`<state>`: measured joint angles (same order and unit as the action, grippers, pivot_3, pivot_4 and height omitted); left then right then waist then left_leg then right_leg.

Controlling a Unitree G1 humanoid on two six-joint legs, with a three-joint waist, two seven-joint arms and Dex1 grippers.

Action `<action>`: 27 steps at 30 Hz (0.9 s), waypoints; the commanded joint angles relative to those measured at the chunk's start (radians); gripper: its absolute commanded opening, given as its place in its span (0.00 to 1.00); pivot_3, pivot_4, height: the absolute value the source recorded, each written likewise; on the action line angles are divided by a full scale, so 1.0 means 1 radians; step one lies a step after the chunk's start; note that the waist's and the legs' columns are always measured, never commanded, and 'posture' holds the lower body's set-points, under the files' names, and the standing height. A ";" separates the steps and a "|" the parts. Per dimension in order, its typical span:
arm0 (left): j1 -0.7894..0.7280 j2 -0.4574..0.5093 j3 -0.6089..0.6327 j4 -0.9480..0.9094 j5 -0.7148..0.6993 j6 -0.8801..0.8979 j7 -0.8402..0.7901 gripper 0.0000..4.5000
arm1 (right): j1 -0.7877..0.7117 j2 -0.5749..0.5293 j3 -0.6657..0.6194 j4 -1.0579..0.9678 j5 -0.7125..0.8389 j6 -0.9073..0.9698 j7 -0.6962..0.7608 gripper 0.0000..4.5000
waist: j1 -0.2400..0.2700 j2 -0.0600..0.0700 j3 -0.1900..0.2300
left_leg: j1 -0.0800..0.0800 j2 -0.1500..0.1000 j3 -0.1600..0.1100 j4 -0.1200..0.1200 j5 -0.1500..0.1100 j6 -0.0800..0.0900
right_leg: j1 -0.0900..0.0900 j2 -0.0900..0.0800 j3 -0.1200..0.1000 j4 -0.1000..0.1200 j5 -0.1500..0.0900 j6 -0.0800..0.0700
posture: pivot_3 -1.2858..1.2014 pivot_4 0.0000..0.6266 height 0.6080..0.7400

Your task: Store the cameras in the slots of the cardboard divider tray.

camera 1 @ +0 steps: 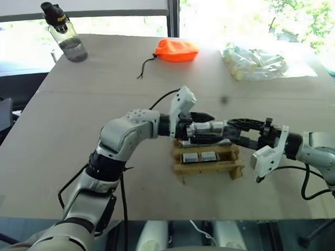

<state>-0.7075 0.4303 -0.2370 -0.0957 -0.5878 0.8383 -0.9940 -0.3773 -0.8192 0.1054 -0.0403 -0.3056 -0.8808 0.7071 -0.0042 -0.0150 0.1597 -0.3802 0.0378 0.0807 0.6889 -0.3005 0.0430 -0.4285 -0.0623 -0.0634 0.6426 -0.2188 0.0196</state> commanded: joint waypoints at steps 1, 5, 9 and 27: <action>-0.052 0.028 -0.018 -0.003 0.011 -0.011 -0.067 1.00 | -0.041 -0.011 0.026 0.007 0.000 -0.068 -0.018 0.46 | 0.001 0.000 0.000 | 0.000 0.000 0.000 0.000 0.000 0.000 | 0.000 0.000 0.000 0.000 0.000 0.000 | 0.52 0.24 1.00; -0.094 0.043 -0.020 0.005 0.006 0.003 -0.112 1.00 | -0.079 -0.012 0.069 0.042 -0.007 -0.112 -0.016 0.46 | 0.000 0.000 0.000 | 0.000 0.000 0.000 0.000 0.000 0.000 | 0.000 0.000 0.000 0.000 0.000 0.000 | 0.52 0.24 1.00; -0.105 0.074 -0.039 -0.012 0.017 0.003 -0.158 0.73 | -0.101 -0.018 0.080 0.092 -0.017 -0.142 -0.029 0.46 | 0.001 0.000 0.000 | 0.000 0.000 0.000 0.000 0.000 0.000 | 0.000 0.000 0.000 0.000 0.000 0.000 | 0.52 0.24 1.00; -0.113 0.081 -0.049 -0.017 0.020 0.040 -0.172 0.06 | -0.103 -0.020 0.089 0.117 -0.009 -0.154 -0.060 0.46 | 0.002 0.000 0.000 | 0.000 0.000 0.000 0.001 0.000 0.000 | 0.000 -0.001 0.000 0.000 0.000 0.000 | 0.52 0.24 1.00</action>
<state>-0.7986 0.5154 -0.3289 -0.1040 -0.5408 0.8832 -1.1559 -0.4739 -0.8358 0.2011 0.0965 -0.3363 -1.0266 0.6675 -0.0023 -0.0147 0.1599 -0.3803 0.0380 0.0811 0.6899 -0.3003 0.0427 -0.4282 -0.0630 -0.0630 0.6429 -0.2188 0.0196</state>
